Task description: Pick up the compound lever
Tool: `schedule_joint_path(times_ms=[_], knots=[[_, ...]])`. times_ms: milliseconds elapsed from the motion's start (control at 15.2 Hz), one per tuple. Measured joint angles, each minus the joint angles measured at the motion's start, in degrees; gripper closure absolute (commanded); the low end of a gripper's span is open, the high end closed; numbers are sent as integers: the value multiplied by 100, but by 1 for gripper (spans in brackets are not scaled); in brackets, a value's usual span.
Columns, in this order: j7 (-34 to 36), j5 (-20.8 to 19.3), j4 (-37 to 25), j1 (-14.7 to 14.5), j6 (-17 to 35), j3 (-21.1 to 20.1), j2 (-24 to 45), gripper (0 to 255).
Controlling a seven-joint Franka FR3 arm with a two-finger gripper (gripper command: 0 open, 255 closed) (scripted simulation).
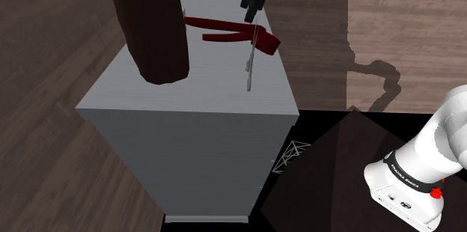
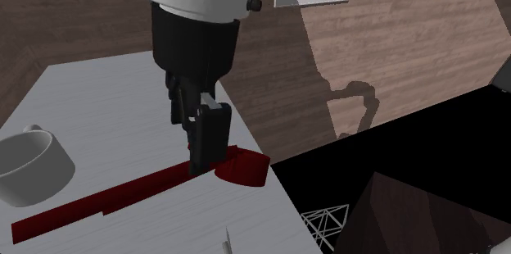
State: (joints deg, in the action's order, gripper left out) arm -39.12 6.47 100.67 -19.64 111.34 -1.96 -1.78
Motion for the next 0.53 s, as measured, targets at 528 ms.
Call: schedule_joint_path(times_ms=[528], knots=[[-232,76,321,-75,481,-72,127,0]])
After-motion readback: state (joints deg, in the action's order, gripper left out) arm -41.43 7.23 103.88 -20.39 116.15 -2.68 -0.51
